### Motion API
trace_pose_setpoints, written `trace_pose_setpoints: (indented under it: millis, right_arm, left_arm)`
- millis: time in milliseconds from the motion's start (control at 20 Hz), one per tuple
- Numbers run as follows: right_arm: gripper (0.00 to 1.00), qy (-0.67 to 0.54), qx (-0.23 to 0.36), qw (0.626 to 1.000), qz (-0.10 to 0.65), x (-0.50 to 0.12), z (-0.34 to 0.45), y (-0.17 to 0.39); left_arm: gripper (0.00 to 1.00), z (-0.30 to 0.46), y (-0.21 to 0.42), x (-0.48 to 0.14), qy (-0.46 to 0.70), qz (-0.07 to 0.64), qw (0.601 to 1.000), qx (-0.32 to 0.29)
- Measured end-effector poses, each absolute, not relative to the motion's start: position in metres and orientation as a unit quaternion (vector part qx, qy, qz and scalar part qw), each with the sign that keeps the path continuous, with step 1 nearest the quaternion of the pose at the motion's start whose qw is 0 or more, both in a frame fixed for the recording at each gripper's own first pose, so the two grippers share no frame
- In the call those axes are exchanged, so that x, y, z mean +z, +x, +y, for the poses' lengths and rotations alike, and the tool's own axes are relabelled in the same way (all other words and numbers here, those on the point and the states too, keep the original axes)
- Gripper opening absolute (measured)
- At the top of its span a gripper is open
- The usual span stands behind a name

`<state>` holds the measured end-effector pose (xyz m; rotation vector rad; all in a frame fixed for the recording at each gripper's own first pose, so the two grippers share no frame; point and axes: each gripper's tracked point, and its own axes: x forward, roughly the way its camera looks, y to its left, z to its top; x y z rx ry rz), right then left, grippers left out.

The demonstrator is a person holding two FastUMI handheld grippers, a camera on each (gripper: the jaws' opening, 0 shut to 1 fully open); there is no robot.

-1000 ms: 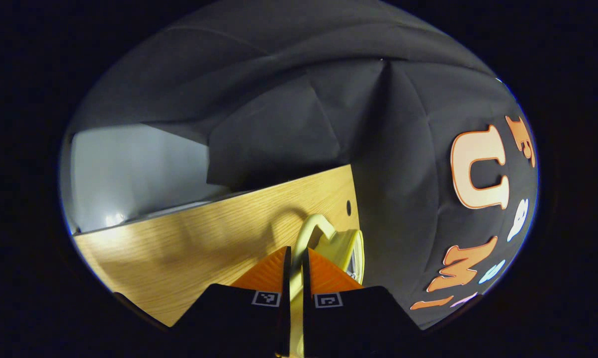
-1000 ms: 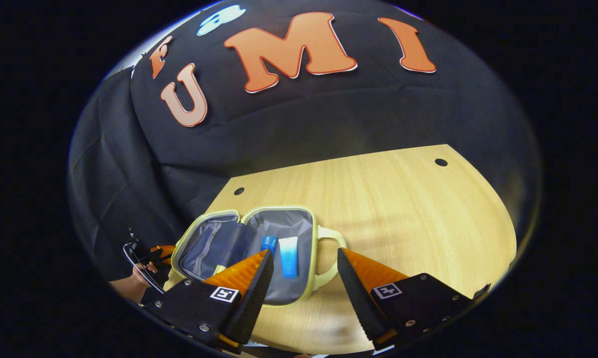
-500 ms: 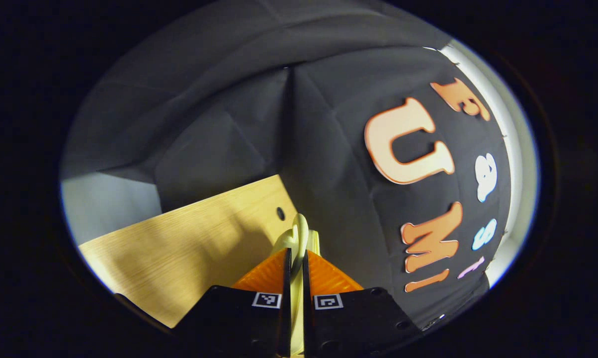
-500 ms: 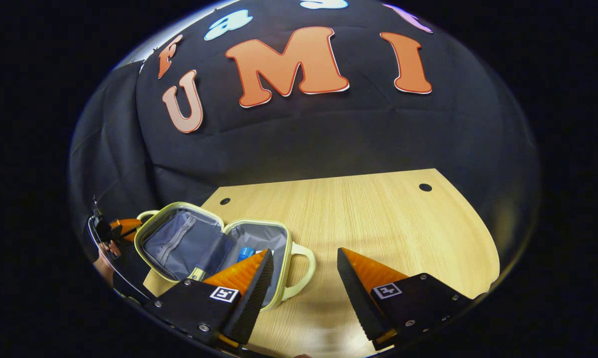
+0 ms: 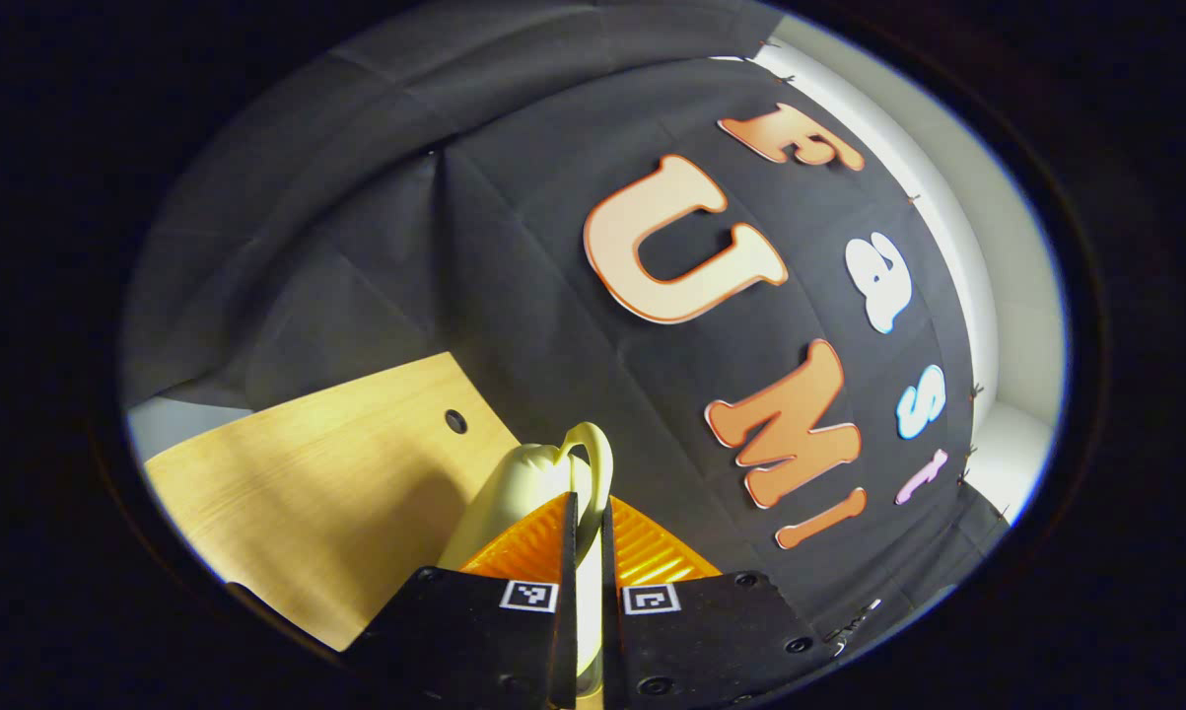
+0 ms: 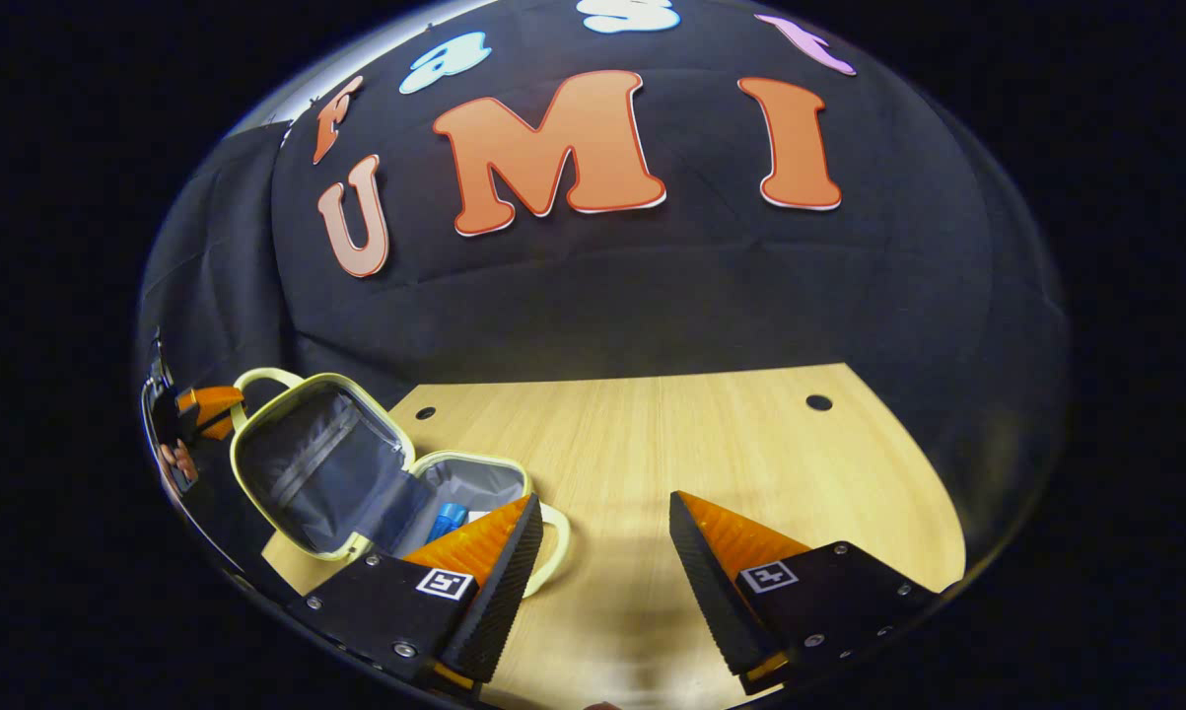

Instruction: First open the suitcase, pack the skin care products into it, and then close the suitcase.

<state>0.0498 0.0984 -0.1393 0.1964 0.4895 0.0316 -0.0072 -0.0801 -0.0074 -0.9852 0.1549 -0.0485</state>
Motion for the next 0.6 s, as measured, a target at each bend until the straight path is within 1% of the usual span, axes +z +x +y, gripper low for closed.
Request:
trace_pose_setpoints:
  millis: [200, 450, 600]
  right_arm:
    - [0.84, 0.079, 0.020, 0.971, 0.226, -0.134, 0.085, 0.049]
    - [0.85, 0.069, 0.023, 0.971, 0.229, -0.146, 0.068, 0.043]
    - [0.85, 0.072, 0.021, 0.970, 0.231, -0.151, 0.058, 0.038]
  left_arm:
    - [0.10, -0.135, -0.004, 0.014, -0.434, 0.082, 0.896, -0.051]
    - [0.10, -0.212, 0.003, 0.025, -0.395, 0.101, 0.908, -0.096]
    - [0.10, -0.244, 0.010, 0.022, -0.390, 0.108, 0.909, -0.097]
